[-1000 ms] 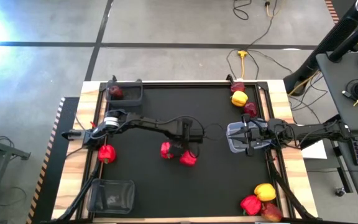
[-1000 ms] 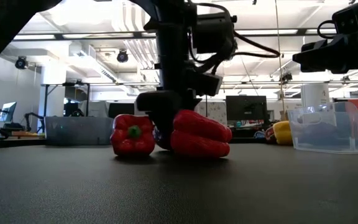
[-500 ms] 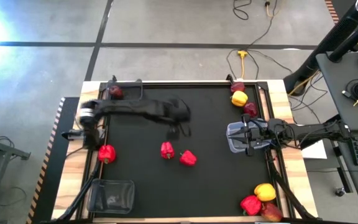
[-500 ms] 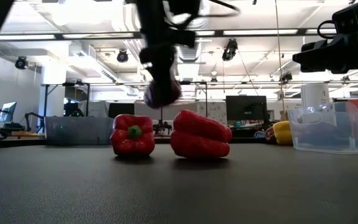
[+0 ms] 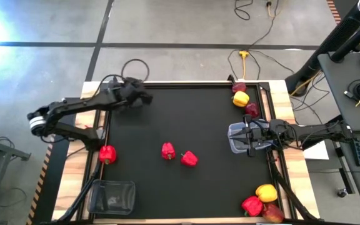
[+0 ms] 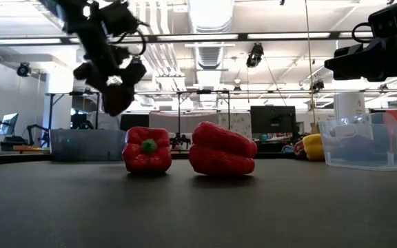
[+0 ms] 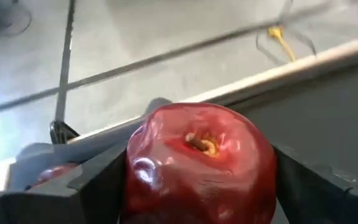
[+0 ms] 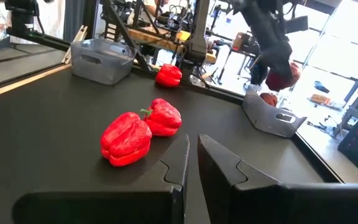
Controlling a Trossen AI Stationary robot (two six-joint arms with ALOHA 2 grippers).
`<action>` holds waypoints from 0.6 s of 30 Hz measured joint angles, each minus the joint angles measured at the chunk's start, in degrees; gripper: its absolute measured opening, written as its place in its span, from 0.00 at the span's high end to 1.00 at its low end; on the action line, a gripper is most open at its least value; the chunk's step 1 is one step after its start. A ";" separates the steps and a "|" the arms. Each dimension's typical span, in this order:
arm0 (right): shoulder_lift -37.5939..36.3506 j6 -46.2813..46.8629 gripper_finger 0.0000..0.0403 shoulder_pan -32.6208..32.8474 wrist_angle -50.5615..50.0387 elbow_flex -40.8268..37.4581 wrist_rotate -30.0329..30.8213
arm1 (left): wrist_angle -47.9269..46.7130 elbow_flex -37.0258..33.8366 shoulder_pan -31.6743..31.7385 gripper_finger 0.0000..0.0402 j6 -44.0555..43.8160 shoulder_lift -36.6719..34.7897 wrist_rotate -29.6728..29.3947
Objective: Sort produce into baskets
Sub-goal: Put the red apple into the top black bin
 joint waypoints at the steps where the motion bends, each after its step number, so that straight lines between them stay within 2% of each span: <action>1: 0.00 0.00 0.93 0.02 0.00 0.00 0.00 | 3.11 -1.71 1.01 0.20 -1.20 -0.50 -0.08; 3: 0.00 0.00 0.93 0.01 0.00 0.00 0.00 | 8.75 -5.14 3.65 0.20 -4.23 -0.75 -0.42; 9: 0.00 0.00 0.93 0.02 0.00 0.00 0.01 | 17.78 -12.54 10.73 0.20 -12.26 0.38 -0.44; 18: 0.00 0.00 0.93 0.00 -0.02 0.00 0.00 | 17.81 -14.36 14.46 0.20 -15.54 3.74 -3.20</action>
